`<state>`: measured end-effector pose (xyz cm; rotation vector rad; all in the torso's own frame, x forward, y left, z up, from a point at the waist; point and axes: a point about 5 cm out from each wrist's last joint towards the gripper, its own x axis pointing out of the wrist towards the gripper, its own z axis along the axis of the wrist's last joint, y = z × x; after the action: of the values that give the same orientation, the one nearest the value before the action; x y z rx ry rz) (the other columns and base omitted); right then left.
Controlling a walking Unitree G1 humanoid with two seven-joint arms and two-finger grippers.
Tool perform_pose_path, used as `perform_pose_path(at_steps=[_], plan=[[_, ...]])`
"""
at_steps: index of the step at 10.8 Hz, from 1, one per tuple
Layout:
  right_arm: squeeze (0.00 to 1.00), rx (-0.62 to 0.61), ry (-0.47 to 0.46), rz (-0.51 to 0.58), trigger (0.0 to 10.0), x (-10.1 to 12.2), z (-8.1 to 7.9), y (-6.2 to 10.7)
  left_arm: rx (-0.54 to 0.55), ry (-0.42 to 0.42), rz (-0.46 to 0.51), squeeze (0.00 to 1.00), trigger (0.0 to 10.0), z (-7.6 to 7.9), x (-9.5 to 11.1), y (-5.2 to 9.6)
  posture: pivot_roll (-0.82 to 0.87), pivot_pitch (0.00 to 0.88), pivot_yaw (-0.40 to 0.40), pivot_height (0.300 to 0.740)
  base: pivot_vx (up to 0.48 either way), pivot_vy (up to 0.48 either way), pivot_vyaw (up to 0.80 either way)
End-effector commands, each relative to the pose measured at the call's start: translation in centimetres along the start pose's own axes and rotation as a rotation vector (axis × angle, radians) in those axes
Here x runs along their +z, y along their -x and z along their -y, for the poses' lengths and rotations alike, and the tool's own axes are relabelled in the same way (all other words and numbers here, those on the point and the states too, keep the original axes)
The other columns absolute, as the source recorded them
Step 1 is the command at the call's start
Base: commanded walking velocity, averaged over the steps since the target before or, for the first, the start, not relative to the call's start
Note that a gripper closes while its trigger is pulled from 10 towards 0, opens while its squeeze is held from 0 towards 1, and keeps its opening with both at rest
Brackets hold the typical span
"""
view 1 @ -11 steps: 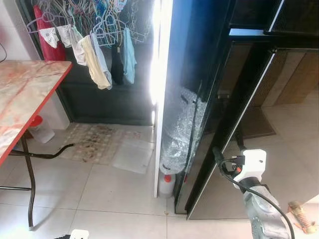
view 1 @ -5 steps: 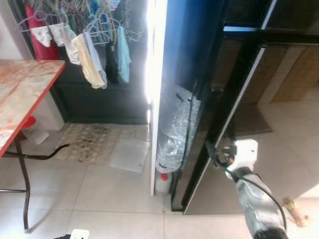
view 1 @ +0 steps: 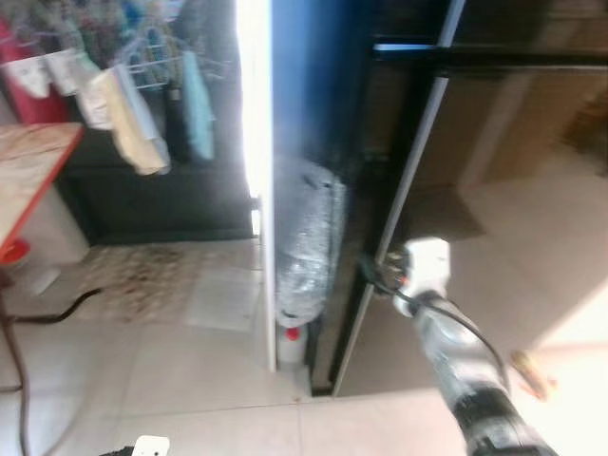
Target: Restocking fridge
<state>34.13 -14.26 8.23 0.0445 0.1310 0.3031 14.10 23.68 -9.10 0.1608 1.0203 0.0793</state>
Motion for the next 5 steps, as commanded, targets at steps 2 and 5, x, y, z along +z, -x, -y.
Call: perform_pose_path(at_steps=[2, 5], plan=[[0.00, 0.116, 0.032, 0.107, 10.0, 3.5, -2.7, -2.2, 0.007, 0.016, -0.010, 0.00, 10.0, 0.2, -0.1, 0.0, -0.10, 0.000, -0.039, 0.740, 0.000, 0.000, 0.00], [0.00, 0.175, -0.006, 0.114, 10.0, 5.0, -5.2, -4.1, 0.009, 0.027, -0.006, 0.00, 10.0, 0.2, 0.0, 0.0, -0.08, 0.000, -0.045, 0.740, 0.000, 0.000, 0.00]])
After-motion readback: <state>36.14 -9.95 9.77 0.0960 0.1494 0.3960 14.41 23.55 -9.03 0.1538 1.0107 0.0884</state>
